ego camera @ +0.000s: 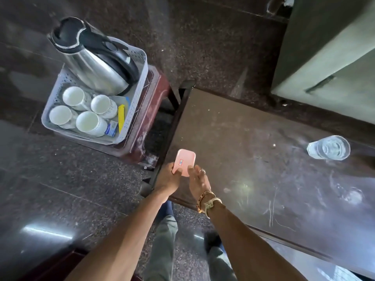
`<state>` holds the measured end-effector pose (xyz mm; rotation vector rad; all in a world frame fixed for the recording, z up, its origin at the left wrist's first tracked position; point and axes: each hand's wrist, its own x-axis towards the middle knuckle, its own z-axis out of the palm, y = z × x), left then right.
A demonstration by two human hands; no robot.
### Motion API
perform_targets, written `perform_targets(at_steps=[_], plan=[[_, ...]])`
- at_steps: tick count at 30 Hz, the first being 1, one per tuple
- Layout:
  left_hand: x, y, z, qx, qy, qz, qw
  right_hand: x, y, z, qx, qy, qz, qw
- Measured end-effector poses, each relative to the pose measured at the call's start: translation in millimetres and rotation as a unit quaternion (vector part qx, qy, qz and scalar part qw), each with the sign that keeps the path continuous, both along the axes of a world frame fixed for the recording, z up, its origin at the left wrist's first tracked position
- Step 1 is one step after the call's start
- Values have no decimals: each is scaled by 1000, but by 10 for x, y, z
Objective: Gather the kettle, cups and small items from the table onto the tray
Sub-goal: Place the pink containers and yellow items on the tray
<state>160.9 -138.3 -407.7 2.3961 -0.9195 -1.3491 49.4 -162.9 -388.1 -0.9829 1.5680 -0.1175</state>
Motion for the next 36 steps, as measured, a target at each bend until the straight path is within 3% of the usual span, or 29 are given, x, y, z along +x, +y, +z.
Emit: perform_targets(at_steps=[8, 11, 16, 27, 36], plan=[[50, -58, -41, -12, 66, 37, 997, 31, -51, -107, -25, 29, 26, 999], [59, -61, -42, -21, 62, 39, 997, 41, -43, -133, -24, 63, 86, 994], [90, -68, -29, -16, 71, 28, 997, 74, -49, -147, -23, 27, -24, 999], [83, -57, -128, 7, 167, 130, 977, 136, -10, -249, -13, 13, -66, 998], [150, -51, -86, -9, 216, 154, 964, 135, 12, -266, 1, 6, -95, 995]])
